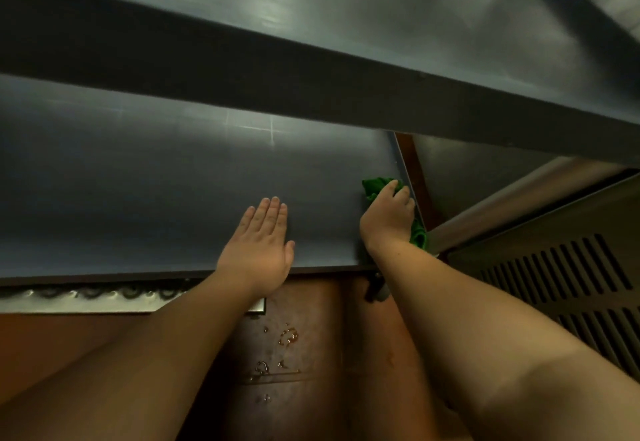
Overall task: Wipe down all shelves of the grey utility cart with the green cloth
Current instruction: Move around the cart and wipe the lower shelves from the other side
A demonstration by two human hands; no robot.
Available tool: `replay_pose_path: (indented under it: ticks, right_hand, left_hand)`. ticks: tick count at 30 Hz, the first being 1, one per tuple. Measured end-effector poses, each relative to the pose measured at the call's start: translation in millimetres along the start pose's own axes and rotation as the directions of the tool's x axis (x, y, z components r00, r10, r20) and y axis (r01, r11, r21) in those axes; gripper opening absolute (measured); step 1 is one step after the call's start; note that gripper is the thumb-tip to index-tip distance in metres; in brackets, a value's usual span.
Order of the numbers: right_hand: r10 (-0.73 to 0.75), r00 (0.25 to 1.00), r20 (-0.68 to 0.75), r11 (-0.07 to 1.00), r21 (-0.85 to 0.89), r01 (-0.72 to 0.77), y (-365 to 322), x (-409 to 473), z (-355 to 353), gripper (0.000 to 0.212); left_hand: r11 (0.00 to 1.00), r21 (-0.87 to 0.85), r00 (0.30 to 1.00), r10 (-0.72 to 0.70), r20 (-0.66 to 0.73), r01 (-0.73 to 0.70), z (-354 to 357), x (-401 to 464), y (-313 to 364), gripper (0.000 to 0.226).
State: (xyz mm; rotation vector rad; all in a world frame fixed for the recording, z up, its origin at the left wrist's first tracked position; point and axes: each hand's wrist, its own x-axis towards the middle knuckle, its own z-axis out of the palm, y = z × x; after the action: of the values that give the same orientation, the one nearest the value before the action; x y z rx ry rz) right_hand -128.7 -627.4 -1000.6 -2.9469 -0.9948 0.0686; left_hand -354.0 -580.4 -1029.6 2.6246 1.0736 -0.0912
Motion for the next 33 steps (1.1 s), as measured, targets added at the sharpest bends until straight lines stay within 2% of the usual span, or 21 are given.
replay_pose_path:
  ticks: [7, 12, 15, 18, 20, 23, 27, 30, 33]
  right_hand:
    - [-0.074, 0.994, -0.076, 0.997, 0.0, 0.074, 6, 28, 0, 0.063]
    - [-0.111, 0.993, -0.047, 0.993, 0.025, 0.113, -1, 41, -6, 0.063]
    - [-0.126, 0.992, -0.024, 0.992, 0.013, 0.126, -5, 33, -11, 0.07]
    - [-0.143, 0.985, -0.094, 0.989, -0.06, 0.137, -5, 10, -12, 0.078]
    - [-0.171, 0.981, -0.091, 0.981, -0.102, 0.162, -1, -2, -9, 0.076]
    - [-0.124, 0.992, -0.009, 0.989, -0.078, 0.123, 10, -6, -3, 0.07]
    - [-0.161, 0.987, 0.02, 0.982, -0.093, 0.162, 20, -1, 12, 0.065]
    - [-0.131, 0.991, 0.014, 0.991, -0.04, 0.131, 13, 4, 19, 0.062]
    - [-0.124, 0.992, -0.023, 0.992, -0.041, 0.123, 7, 7, 22, 0.069]
  left_hand:
    - [1.0, 0.0, 1.0, -0.008, 0.007, 0.008, -2, -1, 0, 0.064]
    - [1.0, 0.004, 1.0, -0.021, 0.018, 0.021, -2, 3, -2, 0.065]
    - [1.0, -0.017, 1.0, -0.021, 0.023, 0.022, -4, 5, -2, 0.065]
    - [0.999, -0.034, 0.999, -0.022, 0.037, 0.023, -6, 2, 0, 0.067]
    - [0.998, -0.06, 0.999, -0.024, -0.026, 0.022, -13, 7, 0, 0.069]
    - [0.998, -0.057, 0.983, -0.001, -0.186, -0.01, -28, 34, -4, 0.068]
    - [0.999, -0.037, 0.998, -0.04, -0.039, 0.039, -18, 60, -10, 0.064]
    - [0.999, 0.022, 0.995, -0.031, -0.092, 0.033, -3, 60, -13, 0.061]
    - [0.999, 0.05, 0.99, -0.011, -0.14, 0.018, 0, 61, -15, 0.064]
